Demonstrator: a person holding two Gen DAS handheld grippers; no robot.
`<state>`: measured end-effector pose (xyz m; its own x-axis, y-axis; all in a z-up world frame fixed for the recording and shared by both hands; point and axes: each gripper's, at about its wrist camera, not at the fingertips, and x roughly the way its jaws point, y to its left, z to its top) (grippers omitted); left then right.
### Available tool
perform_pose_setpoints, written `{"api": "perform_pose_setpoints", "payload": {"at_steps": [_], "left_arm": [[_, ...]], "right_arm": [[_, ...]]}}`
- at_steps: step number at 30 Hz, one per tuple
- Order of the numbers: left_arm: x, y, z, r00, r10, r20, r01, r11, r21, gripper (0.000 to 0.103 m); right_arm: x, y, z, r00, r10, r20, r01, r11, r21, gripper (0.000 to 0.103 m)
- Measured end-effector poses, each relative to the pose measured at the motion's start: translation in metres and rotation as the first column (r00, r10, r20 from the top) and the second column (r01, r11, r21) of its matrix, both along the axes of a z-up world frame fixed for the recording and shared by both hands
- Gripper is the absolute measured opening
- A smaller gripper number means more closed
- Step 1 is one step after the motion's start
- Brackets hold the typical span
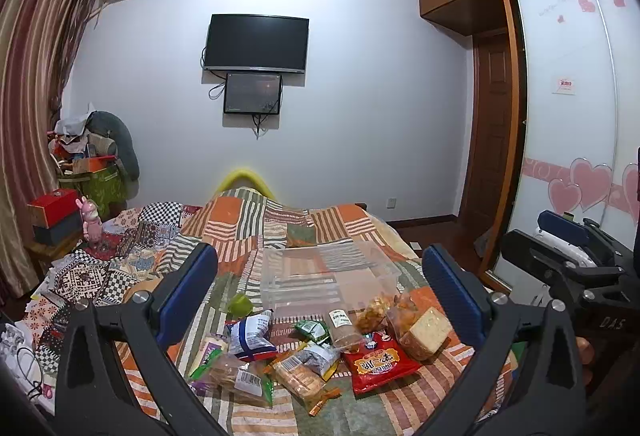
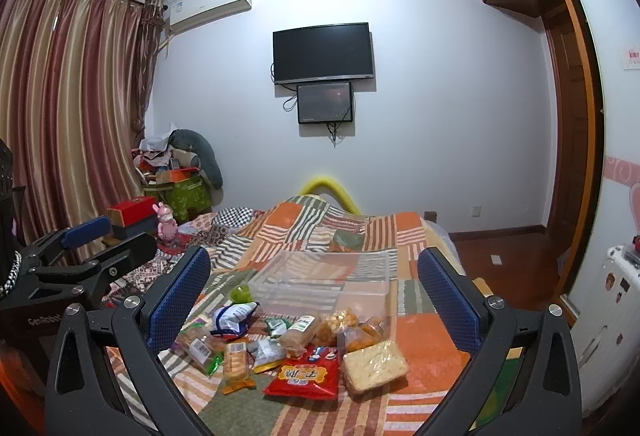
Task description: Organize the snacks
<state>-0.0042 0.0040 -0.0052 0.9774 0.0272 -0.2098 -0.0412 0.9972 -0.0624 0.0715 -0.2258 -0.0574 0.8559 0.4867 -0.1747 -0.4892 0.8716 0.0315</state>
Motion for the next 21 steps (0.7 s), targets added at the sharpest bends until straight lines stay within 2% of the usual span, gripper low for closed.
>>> {"api": "perform_pose_setpoints", "payload": {"at_steps": [4,6,9,16,21], "left_arm": [[0.003,0.003,-0.003,1.0,0.006,-0.005,-0.006,1.0,0.001,0.102],[0.006,0.005,-0.006,1.0,0.003,-0.02,-0.003,1.0,0.005,0.093],[0.014,0.011,-0.013,0.998,0.006,-0.058,-0.005,1.0,0.012,0.087],[0.034,0.031,-0.039,0.986,0.033,-0.163,-0.027,0.999,0.036,0.086],[0.053,0.053,-0.071,0.96,0.054,-0.275,-0.043,0.998,0.044,0.086]], "right_arm": [[0.002,0.002,-0.005,1.0,-0.002,0.0,0.002,1.0,-0.018,0.103],[0.006,0.002,-0.008,1.0,0.0,-0.013,-0.001,1.0,-0.02,0.102],[0.012,-0.001,-0.014,0.999,0.009,-0.041,-0.01,1.0,-0.023,0.097],[0.034,-0.011,-0.034,0.991,0.0,-0.136,-0.009,0.998,-0.063,0.087],[0.054,-0.019,-0.055,0.969,-0.018,-0.247,-0.002,0.997,-0.081,0.082]]}}
